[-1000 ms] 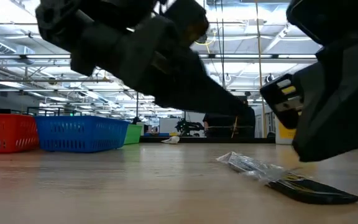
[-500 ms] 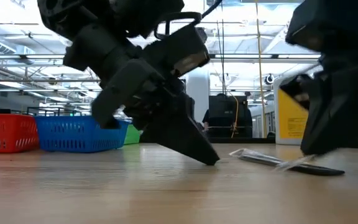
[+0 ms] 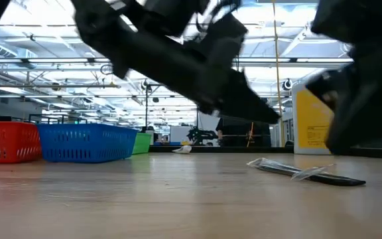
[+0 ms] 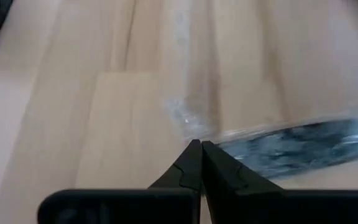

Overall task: Pick & Place Travel size toiletries
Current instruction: Put the black comb into the yellow bin

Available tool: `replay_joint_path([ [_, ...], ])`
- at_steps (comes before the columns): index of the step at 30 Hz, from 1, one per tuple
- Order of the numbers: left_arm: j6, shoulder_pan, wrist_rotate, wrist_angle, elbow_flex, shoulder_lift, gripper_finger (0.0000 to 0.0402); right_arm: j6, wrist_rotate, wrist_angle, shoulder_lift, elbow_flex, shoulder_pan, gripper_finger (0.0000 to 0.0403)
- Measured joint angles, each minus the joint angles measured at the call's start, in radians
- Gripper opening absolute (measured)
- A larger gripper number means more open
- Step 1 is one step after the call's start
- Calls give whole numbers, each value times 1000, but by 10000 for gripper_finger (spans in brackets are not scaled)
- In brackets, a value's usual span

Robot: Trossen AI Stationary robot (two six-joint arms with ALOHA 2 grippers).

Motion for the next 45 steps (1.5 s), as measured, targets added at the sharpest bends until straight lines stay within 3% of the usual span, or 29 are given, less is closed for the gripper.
replay_joint_path([
  [4, 41, 46, 96, -9, 78, 99, 5, 11, 23, 54, 74, 0, 0, 0],
  [7, 38, 62, 148, -114, 138, 152, 4, 42, 18, 33, 84, 4, -4, 0],
  [13, -9, 63, 168, -442, 204, 119, 6, 104, -6, -161, 10, 2, 24, 0],
  [19, -117, 12, 166, -571, 197, 35, 6, 204, 53, -407, -76, -3, 63, 0],
  [24, -149, -37, 89, -575, 201, -21, 4, 170, 75, -338, -128, -1, 88, 0],
  [27, -144, -55, 52, -572, 198, -9, 3, 83, 80, -153, -127, -16, 86, 4],
  [32, -131, -51, 41, -522, 199, 47, 7, -142, 12, 147, -67, -69, 49, 61],
  [34, -115, -42, 37, -497, 199, 64, 2, -235, 2, 169, -47, -67, 39, 99],
  [37, -98, -26, 53, -430, 201, 87, 5, -309, 80, 150, -18, -67, 29, 158],
  [41, -87, 3, 194, -337, 201, 129, 2, -358, 182, 93, 6, -66, 28, 212],
  [45, -98, 21, 328, -263, 202, 175, 6, -409, 229, 67, 48, -67, 29, 224],
])
